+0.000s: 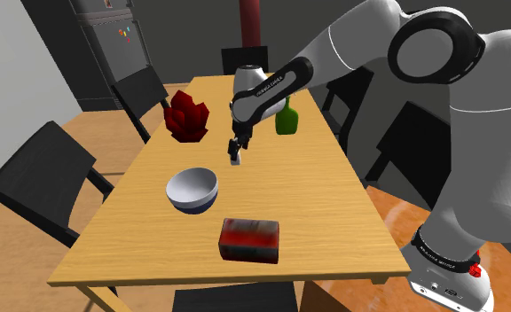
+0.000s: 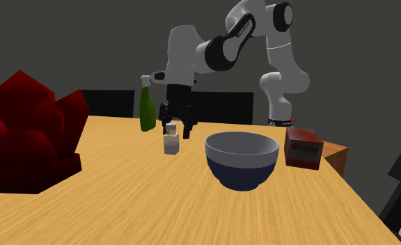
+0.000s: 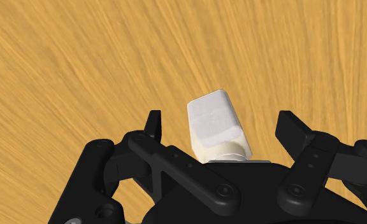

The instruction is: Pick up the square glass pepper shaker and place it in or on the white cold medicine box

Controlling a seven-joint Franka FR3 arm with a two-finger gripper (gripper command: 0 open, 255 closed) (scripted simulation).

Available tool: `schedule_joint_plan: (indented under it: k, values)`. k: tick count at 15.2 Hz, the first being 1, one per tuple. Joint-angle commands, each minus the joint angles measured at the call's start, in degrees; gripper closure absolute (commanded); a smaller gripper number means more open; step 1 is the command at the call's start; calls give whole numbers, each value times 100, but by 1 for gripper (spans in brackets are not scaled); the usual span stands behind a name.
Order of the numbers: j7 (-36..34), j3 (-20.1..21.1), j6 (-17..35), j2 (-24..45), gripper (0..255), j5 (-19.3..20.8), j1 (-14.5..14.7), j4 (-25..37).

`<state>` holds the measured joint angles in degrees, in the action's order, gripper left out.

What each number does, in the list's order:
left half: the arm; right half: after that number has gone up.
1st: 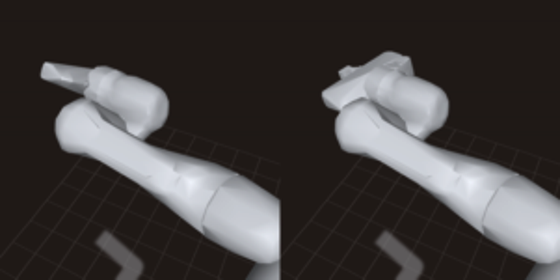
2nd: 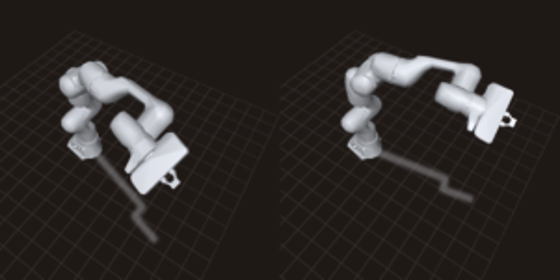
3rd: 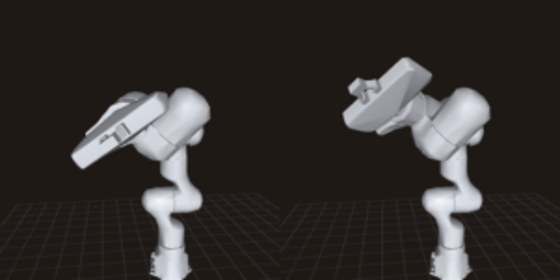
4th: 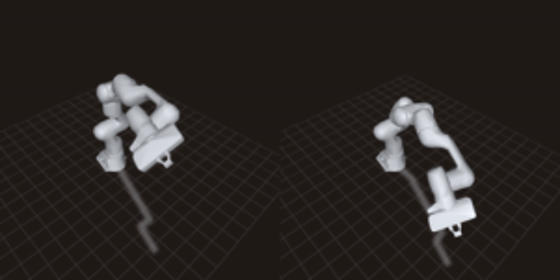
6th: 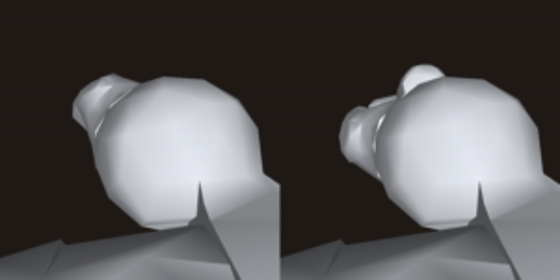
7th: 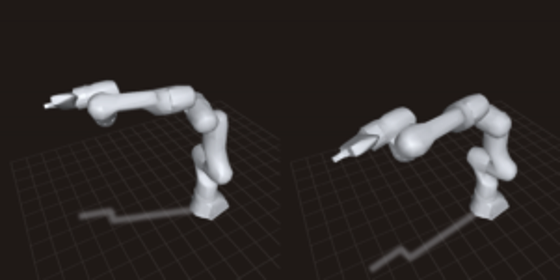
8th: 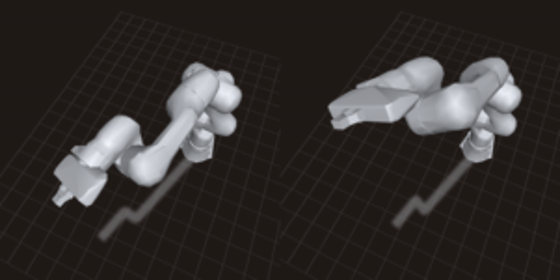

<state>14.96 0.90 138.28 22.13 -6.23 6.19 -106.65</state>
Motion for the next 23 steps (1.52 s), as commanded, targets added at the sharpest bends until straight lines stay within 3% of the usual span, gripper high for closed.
schedule_joint_plan:
  k: [1, 5, 6, 15, 23]
  values:
    - [4, 0, 18, 9, 0, -2, -1, -6]
    - [4, 0, 17, 9, 0, -2, -1, -6]
    - [4, 0, 17, 9, 255, -2, -1, -6]
    - [4, 0, 18, 9, 255, -2, -1, -6]
    - [-55, -16, -492, -301, 255, 38, 3, 195]
